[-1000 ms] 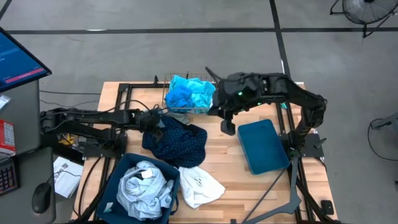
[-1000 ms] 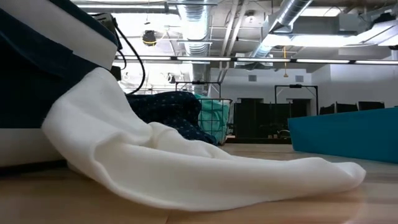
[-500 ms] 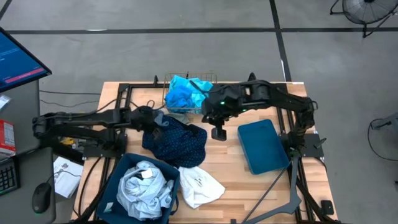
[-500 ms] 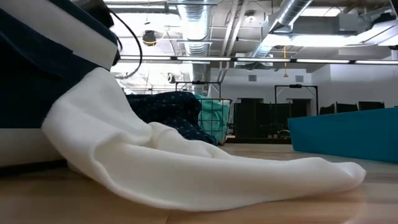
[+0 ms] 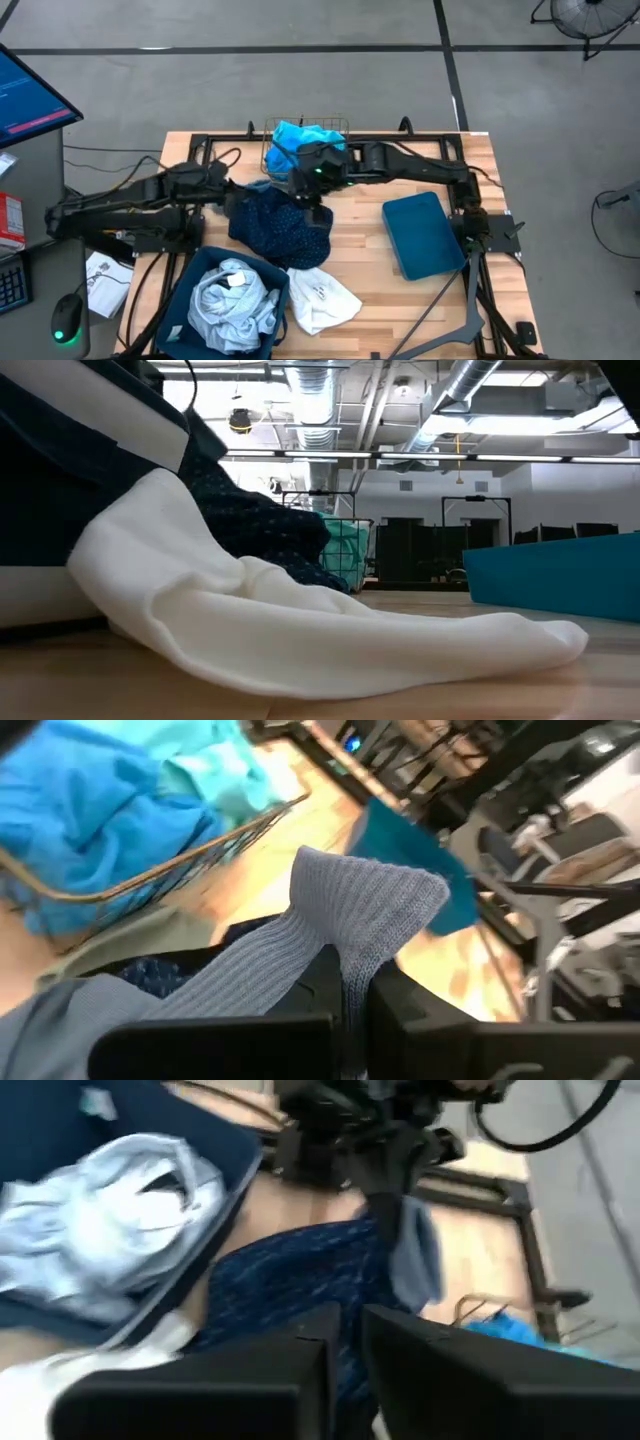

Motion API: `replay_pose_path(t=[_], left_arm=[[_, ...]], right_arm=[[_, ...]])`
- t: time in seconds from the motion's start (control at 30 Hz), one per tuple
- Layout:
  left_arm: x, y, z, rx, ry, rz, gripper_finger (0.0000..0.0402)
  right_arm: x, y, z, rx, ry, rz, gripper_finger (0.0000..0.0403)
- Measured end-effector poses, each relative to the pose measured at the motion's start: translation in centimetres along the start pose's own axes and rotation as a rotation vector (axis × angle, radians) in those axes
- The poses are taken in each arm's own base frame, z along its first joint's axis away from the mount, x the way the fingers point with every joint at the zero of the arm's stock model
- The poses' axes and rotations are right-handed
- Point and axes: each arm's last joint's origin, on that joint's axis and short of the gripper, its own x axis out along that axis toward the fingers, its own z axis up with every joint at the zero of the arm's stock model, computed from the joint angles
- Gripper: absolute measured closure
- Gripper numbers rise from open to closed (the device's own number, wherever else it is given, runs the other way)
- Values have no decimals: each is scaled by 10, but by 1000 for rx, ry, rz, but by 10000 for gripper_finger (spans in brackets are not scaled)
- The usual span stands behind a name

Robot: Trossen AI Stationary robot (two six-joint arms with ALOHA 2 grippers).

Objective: Pick & Place Cloths
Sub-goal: Put the gray sock into the blue bin

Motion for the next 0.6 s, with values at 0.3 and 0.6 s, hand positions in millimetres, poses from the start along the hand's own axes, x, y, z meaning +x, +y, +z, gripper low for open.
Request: replay_pose_path(t=[0.3, 0.6], left_arm=[[-3, -3, -1, 16, 34, -80, 401], [-3, -4, 1, 20, 16, -92, 401]], right_arm=[[51, -32, -9, -43, -28, -53, 205], [98, -41, -25, -23, -40, 92, 102]])
